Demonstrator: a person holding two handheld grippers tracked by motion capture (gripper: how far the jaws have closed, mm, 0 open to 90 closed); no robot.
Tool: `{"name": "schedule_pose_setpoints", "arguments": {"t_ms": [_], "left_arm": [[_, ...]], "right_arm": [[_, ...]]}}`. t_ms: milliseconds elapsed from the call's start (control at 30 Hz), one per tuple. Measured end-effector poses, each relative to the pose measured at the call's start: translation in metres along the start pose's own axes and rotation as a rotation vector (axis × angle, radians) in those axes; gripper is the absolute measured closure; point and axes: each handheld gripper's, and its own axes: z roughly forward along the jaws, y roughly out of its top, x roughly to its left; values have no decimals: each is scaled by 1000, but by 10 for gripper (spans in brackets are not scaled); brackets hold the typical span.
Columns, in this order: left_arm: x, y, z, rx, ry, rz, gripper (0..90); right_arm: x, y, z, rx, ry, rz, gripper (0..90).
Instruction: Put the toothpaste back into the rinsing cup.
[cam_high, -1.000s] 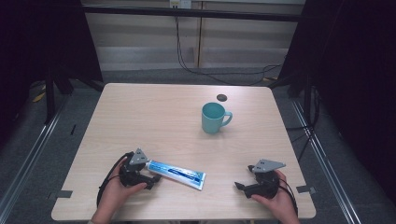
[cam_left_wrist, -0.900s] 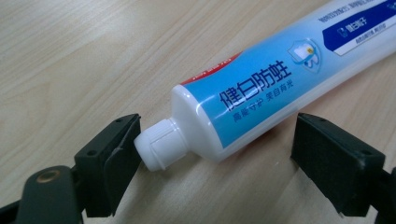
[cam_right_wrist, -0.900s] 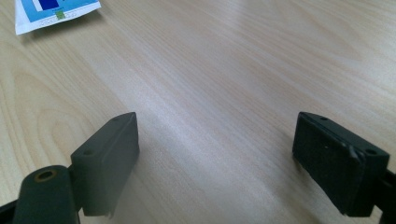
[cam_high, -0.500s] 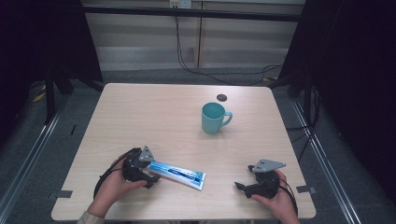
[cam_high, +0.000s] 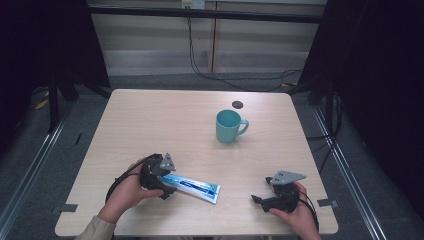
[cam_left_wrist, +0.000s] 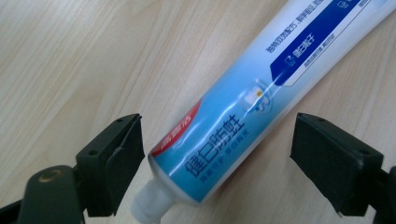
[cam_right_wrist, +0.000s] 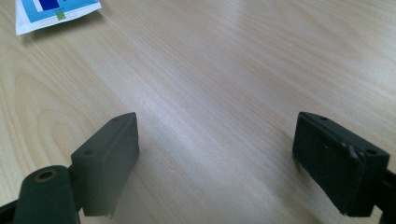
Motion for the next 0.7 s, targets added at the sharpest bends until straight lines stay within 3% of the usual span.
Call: {"name": "schedule_pose_setpoints", "arguments": {"t_ms": [167,700], "left_arm": [[-1,8,5,25,-11,37,171],[-6,19,14,22,-47,42,173]], "right_arm": [[0,0,0,0,0,-2,143],[0,0,0,0,0,-2,143]]}}
